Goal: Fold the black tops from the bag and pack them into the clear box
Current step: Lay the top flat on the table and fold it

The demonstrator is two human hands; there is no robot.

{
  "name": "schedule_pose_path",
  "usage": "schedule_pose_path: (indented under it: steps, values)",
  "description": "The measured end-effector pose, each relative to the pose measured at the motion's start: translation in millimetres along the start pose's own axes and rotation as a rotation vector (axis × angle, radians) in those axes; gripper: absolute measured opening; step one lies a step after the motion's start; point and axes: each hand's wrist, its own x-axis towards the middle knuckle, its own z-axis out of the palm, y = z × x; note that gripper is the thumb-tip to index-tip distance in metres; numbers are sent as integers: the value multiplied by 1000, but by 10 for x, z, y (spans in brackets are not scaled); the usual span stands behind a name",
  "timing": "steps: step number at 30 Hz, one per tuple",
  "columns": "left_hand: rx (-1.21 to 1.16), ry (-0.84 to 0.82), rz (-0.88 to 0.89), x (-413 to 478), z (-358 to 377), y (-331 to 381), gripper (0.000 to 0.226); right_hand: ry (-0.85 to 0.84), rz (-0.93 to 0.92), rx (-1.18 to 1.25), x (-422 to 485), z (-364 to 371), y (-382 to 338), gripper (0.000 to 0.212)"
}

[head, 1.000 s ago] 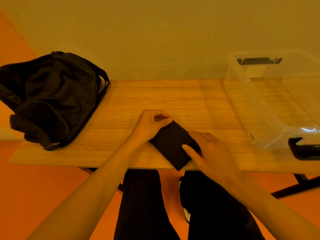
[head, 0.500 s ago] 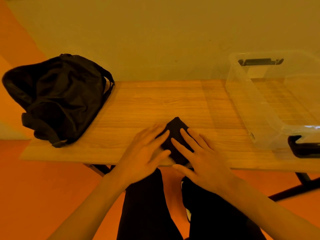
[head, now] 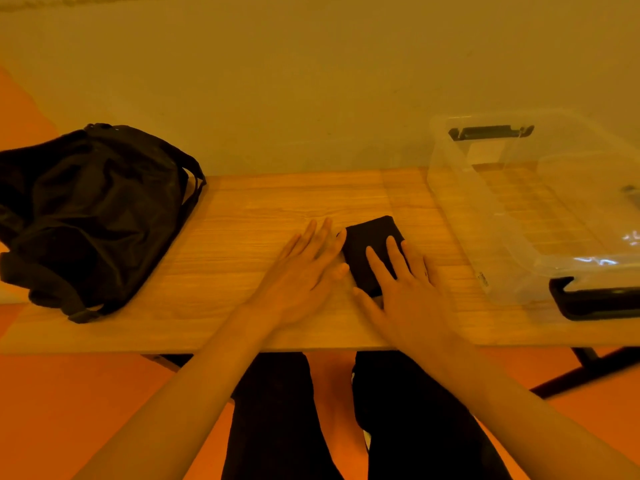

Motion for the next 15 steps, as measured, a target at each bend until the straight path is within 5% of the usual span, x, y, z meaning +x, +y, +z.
schedule_pose_path:
  steps: [15]
  values:
    - [-137,1,61,1567,36,66,64,26,227,112,1324,59,417,68]
